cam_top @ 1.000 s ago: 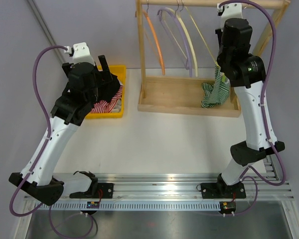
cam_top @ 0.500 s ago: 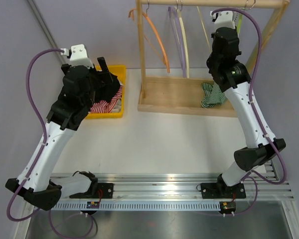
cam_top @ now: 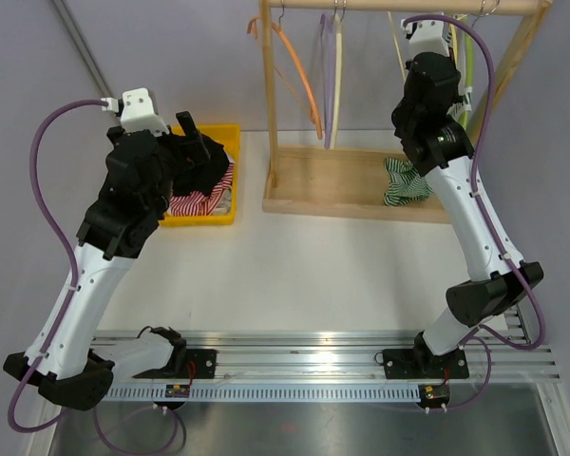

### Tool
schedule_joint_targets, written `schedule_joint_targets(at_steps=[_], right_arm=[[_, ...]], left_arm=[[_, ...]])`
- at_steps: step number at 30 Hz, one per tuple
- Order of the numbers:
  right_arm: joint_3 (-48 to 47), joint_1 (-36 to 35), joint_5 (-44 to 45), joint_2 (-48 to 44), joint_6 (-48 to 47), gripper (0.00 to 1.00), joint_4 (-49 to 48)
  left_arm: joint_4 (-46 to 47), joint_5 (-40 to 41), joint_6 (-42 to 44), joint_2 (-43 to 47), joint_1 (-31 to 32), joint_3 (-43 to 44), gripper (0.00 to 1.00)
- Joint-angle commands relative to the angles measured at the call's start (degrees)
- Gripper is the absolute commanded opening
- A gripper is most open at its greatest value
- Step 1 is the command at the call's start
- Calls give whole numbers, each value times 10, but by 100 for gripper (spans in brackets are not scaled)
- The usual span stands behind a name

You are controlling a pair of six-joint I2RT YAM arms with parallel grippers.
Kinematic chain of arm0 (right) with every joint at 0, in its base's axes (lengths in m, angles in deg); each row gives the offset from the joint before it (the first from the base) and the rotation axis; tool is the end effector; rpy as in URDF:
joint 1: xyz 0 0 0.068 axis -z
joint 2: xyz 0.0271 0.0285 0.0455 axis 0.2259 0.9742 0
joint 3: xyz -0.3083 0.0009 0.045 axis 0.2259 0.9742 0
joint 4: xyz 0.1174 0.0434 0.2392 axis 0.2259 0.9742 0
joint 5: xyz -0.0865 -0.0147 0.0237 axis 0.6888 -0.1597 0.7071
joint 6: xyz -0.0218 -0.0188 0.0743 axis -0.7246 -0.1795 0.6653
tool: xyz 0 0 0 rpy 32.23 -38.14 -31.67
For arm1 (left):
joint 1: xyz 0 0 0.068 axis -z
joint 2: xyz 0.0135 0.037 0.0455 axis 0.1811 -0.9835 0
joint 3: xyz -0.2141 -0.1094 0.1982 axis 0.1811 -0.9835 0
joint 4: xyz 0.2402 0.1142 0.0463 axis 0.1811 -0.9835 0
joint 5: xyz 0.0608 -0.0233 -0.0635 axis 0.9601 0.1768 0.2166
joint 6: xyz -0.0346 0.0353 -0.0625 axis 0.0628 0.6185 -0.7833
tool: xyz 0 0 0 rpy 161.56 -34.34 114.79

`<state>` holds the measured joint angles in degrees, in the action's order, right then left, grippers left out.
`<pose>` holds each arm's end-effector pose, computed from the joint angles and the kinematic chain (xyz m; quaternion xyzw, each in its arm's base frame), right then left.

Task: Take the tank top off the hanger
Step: Grab a hanger with a tank top on it with the right arm

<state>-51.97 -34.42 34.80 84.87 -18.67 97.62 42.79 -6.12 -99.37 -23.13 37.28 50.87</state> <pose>0.3640 0.0824 0.5697 0.0170 0.6907 -0.3820 0.6137 0.2156 -0.0700 0.5307 -0.0915 0.7374 -0.0374 0.6681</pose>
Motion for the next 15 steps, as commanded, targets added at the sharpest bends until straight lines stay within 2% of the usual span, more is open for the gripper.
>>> schedule_joint_targets(at_steps=[1, 12, 14, 15], right_arm=[[-7, 0, 18, -22, -41, 0, -119], [-99, 0, 17, 38, -168, 0, -175], [-113, 0, 17, 53, -160, 0, -140], [-136, 0, 20, 59, -145, 0, -89]], left_arm=[[10, -14, 1, 2, 2, 2, 99], [27, -15, 10, 0, 1, -18, 99], [29, -13, 13, 0, 1, -20, 99], [29, -11, 14, -1, 1, -21, 99]])
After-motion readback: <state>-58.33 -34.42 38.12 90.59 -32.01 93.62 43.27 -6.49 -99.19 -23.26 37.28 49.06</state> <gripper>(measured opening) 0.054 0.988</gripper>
